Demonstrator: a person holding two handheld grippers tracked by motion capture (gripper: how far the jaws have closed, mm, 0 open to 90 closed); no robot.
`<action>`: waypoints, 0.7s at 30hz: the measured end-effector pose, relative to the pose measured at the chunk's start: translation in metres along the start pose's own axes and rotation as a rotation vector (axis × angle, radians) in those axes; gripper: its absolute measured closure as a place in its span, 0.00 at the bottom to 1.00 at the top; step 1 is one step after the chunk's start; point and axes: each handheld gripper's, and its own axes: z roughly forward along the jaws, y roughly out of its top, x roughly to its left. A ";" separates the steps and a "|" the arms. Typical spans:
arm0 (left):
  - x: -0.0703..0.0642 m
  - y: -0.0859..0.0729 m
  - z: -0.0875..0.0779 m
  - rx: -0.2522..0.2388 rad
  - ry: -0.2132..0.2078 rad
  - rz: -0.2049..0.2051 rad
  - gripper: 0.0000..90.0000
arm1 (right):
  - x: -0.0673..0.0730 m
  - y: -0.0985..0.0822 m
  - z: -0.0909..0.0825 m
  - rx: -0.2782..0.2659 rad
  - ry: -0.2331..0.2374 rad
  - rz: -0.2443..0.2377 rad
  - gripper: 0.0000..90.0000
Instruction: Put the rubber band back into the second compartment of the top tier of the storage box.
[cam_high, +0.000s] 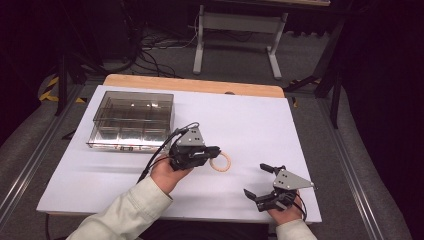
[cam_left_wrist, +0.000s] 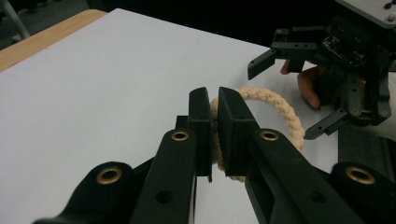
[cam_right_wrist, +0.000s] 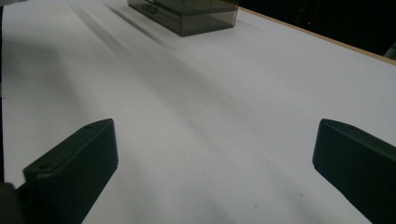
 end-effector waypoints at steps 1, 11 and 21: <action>0.001 0.000 -0.003 -0.002 0.005 0.004 0.94 | 0.000 0.000 0.000 0.000 0.000 0.000 0.01; 0.011 -0.002 -0.024 -0.013 0.041 -0.011 0.94 | 0.000 0.000 0.000 0.000 0.002 0.002 0.01; 0.022 -0.006 -0.048 -0.024 0.083 -0.022 0.94 | 0.000 0.000 0.000 0.002 -0.001 0.003 0.01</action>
